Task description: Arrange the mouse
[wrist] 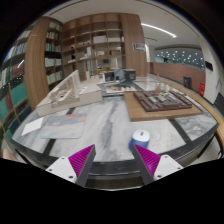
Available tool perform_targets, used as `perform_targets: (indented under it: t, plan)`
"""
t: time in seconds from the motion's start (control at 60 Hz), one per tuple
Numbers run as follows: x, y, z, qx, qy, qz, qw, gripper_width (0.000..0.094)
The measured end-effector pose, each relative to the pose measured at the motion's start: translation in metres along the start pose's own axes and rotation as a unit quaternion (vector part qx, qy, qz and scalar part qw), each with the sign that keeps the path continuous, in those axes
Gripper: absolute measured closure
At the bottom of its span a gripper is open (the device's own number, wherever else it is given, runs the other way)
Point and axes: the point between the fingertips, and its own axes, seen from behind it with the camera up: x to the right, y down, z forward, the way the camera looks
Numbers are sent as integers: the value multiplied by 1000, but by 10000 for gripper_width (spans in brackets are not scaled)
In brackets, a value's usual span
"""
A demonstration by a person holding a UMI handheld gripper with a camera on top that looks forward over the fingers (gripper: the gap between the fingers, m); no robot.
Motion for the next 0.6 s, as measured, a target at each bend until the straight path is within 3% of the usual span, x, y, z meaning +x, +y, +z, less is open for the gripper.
perform_targets:
  t: [0.117, 0.45, 0.5, 0.517, 0.6]
  plan:
    - [60, 6, 30, -12, 42, -15, 999, 132]
    - [85, 7, 123, -36, 63, 13, 997, 138]
    - [89, 2, 132, -21, 80, 13, 996, 265]
    - [86, 2, 135, -19, 78, 14, 997, 366]
    - [86, 0, 139, -5, 89, 22, 996, 394]
